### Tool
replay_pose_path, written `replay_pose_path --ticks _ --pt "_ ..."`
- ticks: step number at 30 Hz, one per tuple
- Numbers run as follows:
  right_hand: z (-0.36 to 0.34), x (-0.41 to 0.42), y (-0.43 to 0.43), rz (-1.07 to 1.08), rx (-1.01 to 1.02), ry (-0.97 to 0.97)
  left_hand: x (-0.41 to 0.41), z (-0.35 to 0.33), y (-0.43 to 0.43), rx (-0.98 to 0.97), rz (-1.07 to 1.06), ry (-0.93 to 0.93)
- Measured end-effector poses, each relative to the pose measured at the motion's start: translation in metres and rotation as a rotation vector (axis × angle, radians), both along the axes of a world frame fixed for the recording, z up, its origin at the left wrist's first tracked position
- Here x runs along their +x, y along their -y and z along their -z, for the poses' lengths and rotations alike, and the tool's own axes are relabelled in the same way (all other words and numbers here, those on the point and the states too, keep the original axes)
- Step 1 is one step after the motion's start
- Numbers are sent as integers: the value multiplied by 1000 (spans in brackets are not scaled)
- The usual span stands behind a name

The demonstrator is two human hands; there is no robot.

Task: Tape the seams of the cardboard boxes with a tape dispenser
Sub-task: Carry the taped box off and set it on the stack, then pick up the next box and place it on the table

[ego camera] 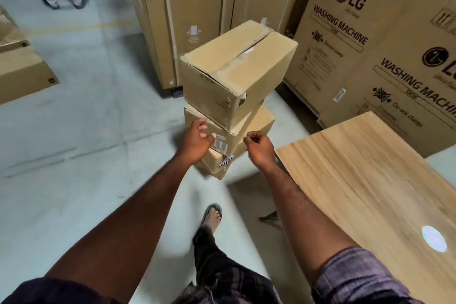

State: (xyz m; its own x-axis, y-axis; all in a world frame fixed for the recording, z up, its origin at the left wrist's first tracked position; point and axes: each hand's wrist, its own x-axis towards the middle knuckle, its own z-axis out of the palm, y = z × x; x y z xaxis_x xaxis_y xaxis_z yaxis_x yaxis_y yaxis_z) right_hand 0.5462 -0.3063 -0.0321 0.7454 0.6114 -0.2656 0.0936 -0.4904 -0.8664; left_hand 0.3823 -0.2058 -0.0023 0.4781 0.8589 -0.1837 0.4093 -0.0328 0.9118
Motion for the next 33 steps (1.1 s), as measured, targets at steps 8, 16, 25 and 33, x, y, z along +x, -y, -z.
replay_pose_path --ticks 8,16,25,33 --pt "-24 98 -147 198 71 2 101 -36 -170 124 111 -10" --pt "-34 175 -236 379 58 65 185 -59 -291 225 170 0" --pt "-31 232 -296 607 -131 140 262 -19 -409 310 326 -215" --pt "1 236 -307 495 -184 84 314 18 -468 192 614 -355"
